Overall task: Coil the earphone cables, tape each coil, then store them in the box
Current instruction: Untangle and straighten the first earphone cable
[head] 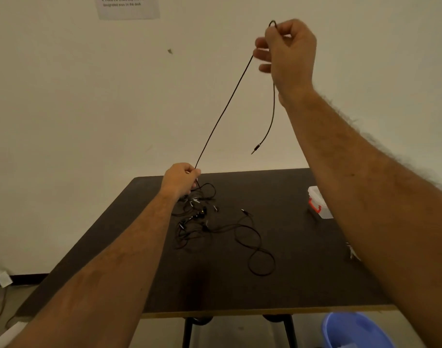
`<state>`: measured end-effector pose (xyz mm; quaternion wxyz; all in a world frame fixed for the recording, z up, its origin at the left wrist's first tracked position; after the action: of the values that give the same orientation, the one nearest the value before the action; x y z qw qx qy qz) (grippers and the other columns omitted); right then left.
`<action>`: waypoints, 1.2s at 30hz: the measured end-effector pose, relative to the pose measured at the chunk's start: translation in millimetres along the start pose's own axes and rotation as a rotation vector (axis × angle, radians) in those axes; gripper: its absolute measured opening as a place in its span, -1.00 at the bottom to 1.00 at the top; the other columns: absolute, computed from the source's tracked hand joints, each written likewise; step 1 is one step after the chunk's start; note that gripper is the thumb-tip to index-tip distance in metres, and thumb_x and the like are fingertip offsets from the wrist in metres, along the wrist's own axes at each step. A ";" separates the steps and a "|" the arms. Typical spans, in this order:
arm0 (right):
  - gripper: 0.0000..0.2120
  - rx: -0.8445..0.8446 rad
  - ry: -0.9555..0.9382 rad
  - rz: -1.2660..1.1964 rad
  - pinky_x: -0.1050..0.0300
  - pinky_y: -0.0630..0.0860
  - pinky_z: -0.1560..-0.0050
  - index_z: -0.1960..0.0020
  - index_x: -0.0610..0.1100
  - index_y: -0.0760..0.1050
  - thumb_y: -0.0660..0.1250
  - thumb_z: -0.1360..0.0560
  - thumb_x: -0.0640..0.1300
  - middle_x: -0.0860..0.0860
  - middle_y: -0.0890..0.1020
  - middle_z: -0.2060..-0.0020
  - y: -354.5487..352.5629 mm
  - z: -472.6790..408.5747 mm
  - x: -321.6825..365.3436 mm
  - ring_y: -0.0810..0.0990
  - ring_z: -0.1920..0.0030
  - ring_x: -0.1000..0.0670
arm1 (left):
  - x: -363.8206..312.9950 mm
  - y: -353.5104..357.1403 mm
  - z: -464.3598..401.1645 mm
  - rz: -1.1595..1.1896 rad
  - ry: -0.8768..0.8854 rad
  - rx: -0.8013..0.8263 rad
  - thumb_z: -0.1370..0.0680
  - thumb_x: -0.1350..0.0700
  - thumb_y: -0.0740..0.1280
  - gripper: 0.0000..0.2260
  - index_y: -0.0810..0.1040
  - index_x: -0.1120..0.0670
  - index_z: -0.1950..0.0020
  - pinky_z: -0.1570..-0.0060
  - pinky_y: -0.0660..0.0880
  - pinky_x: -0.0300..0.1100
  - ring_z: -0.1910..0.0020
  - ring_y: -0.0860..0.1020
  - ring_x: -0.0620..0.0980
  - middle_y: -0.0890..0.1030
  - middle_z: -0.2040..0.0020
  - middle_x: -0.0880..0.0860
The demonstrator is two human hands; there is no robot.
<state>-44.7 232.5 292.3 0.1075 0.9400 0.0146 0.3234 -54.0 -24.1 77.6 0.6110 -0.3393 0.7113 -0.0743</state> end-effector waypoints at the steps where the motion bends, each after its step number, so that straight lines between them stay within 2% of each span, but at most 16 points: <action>1: -0.89 -0.026 -0.066 0.028 0.06 0.61 0.29 0.15 -0.09 0.47 0.29 -0.56 -0.18 -0.12 0.71 0.20 -2.1 -2.3 4.9 0.72 0.19 -0.09 | -1.3 1.4 2.5 -0.050 0.008 -0.002 -0.61 0.05 0.32 -0.84 0.58 0.11 0.07 0.31 0.57 -0.16 0.31 0.60 -0.03 0.64 0.23 0.10; 5: -0.91 -0.061 -0.190 0.191 -0.15 0.61 0.18 0.18 -0.01 0.48 0.32 -0.51 -0.10 -0.15 0.68 0.19 -6.8 -1.4 6.5 0.65 0.16 -0.15 | -1.1 4.1 5.1 -0.140 0.007 -0.017 -0.63 0.08 0.30 -0.87 0.57 0.12 0.02 0.23 0.64 -0.09 0.29 0.62 0.00 0.63 0.23 0.09; 6: -0.90 -0.053 -0.187 0.228 -0.15 0.60 0.19 0.19 -0.01 0.48 0.32 -0.51 -0.10 -0.11 0.67 0.23 -7.2 1.3 3.4 0.62 0.22 -0.10 | -1.1 2.7 3.7 -0.099 -0.005 -0.028 -0.63 0.10 0.29 -0.86 0.58 0.15 0.00 0.24 0.64 -0.10 0.29 0.62 -0.01 0.64 0.22 0.09; 8: -0.87 -0.021 -0.143 0.291 -0.08 0.63 0.17 0.21 0.03 0.49 0.36 -0.49 -0.13 0.10 0.62 0.32 -6.3 9.5 -6.0 0.56 0.31 0.14 | -6.3 -4.3 -0.9 0.002 0.005 -0.064 -0.63 0.14 0.29 -0.85 0.61 0.19 -0.07 0.24 0.62 -0.15 0.25 0.63 -0.03 0.65 0.18 0.07; 10: -0.88 0.057 -0.063 0.358 0.00 0.65 0.14 0.22 0.02 0.52 0.40 -0.45 -0.15 0.22 0.60 0.32 -0.8 21.0 -20.6 0.56 0.33 0.25 | -20.2 -16.2 -6.4 0.082 0.061 -0.106 -0.63 0.13 0.29 -0.82 0.62 0.17 -0.13 0.16 0.63 -0.15 0.14 0.65 -0.03 0.66 0.11 0.04; 12: -0.95 0.179 0.012 0.440 0.01 0.65 0.11 0.17 -0.05 0.57 0.43 -0.43 -0.17 0.23 0.60 0.27 8.7 34.8 -37.3 0.59 0.26 0.22 | -40.3 -30.9 -11.4 0.134 0.131 -0.155 -0.63 0.12 0.30 -0.84 0.63 0.15 -0.11 0.07 0.64 -0.11 0.04 0.65 -0.02 0.67 0.05 0.02; 15: -0.90 0.333 0.137 0.519 0.00 0.65 0.06 0.10 -0.08 0.58 0.48 -0.42 -0.15 0.10 0.62 0.16 25.2 57.5 -62.7 0.62 0.13 0.09 | -74.6 -51.2 -16.5 0.210 0.222 -0.209 -0.62 0.09 0.32 -0.85 0.63 0.10 -0.11 0.08 0.63 -0.13 -0.02 0.65 -0.04 0.68 0.00 0.04; 20: -0.66 0.438 0.242 0.567 0.02 0.63 0.06 -0.08 -0.13 0.57 0.55 -0.39 -0.03 0.02 0.61 0.06 54.8 78.7 -84.3 0.62 0.05 0.00 | -130.9 -62.6 -7.4 0.254 0.416 -0.163 -0.62 0.09 0.29 -0.85 0.63 0.08 -0.10 0.17 0.63 -0.20 0.02 0.66 -0.12 0.69 0.03 0.00; 23: -0.68 0.471 0.290 0.587 0.10 0.60 0.16 -0.08 -0.14 0.56 0.54 -0.41 -0.04 -0.02 0.63 0.07 66.4 81.9 -91.2 0.64 0.10 -0.01 | -150.3 -61.1 2.3 0.341 0.492 -0.110 -0.63 0.11 0.29 -0.85 0.63 0.09 -0.10 0.17 0.64 -0.18 0.02 0.68 -0.10 0.70 0.04 0.00; 25: -0.85 0.456 0.295 0.562 0.23 0.53 0.36 0.05 -0.15 0.55 0.48 -0.47 -0.13 -0.05 0.65 0.15 67.4 82.7 -91.6 0.66 0.22 0.00 | -155.8 -60.1 8.3 0.397 0.514 -0.091 -0.63 0.13 0.29 -0.86 0.63 0.10 -0.10 0.17 0.64 -0.17 0.01 0.68 -0.08 0.70 0.04 0.02; 27: -0.94 0.406 0.323 0.504 0.28 0.50 0.47 0.09 -0.20 0.55 0.40 -0.52 -0.22 -0.09 0.66 0.20 63.3 81.9 -92.0 0.68 0.32 0.03 | -155.9 -58.6 13.5 0.446 0.515 -0.069 -0.64 0.13 0.28 -0.85 0.62 0.12 -0.11 0.16 0.64 -0.15 0.01 0.68 -0.06 0.70 0.03 0.03; 29: -0.95 0.336 0.335 0.437 0.22 0.57 0.44 0.09 -0.26 0.57 0.38 -0.52 -0.27 -0.12 0.67 0.21 56.9 78.5 -89.6 0.70 0.34 0.02 | -152.0 -57.3 17.3 0.486 0.498 -0.056 -0.64 0.14 0.27 -0.84 0.61 0.15 -0.13 0.14 0.65 -0.13 0.00 0.69 -0.05 0.70 0.02 0.04; 32: -0.93 0.231 0.313 0.350 0.14 0.63 0.36 0.16 -0.23 0.55 0.38 -0.50 -0.31 -0.10 0.66 0.26 47.5 66.5 -78.2 0.71 0.32 0.01 | -142.7 -53.3 19.6 0.499 0.452 -0.086 -0.63 0.17 0.29 -0.83 0.56 0.14 -0.20 0.20 0.63 -0.15 0.06 0.70 -0.05 0.70 0.04 0.06; 34: -0.87 0.190 0.282 0.267 0.09 0.65 0.34 0.22 -0.20 0.52 0.37 -0.47 -0.35 -0.11 0.64 0.28 44.4 55.2 -64.8 0.71 0.31 -0.03 | -132.7 -47.0 19.6 0.470 0.378 -0.108 -0.60 0.18 0.33 -0.72 0.47 0.11 -0.31 0.29 0.58 -0.20 0.15 0.68 -0.06 0.69 0.04 0.07; 36: -0.85 0.178 0.231 0.182 0.03 0.66 0.31 0.25 -0.20 0.50 0.35 -0.44 -0.39 -0.11 0.63 0.32 43.2 43.4 -48.3 0.71 0.31 -0.08 | -121.2 -37.4 20.6 0.357 0.287 -0.099 -0.58 0.10 0.39 -0.55 0.35 0.10 -0.43 0.35 0.50 -0.23 0.22 0.64 -0.08 0.66 0.02 0.08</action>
<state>-58.2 177.3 238.9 -0.0083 0.8999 -0.0296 0.4351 -17.6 23.5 191.3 0.4895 -0.2234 0.8426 0.0225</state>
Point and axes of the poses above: each hand's wrist, its own z-axis away from the middle knuckle, its own y-axis out of the palm, x = y × z, the point moved 5 cm from there along -z, towards the middle knuckle
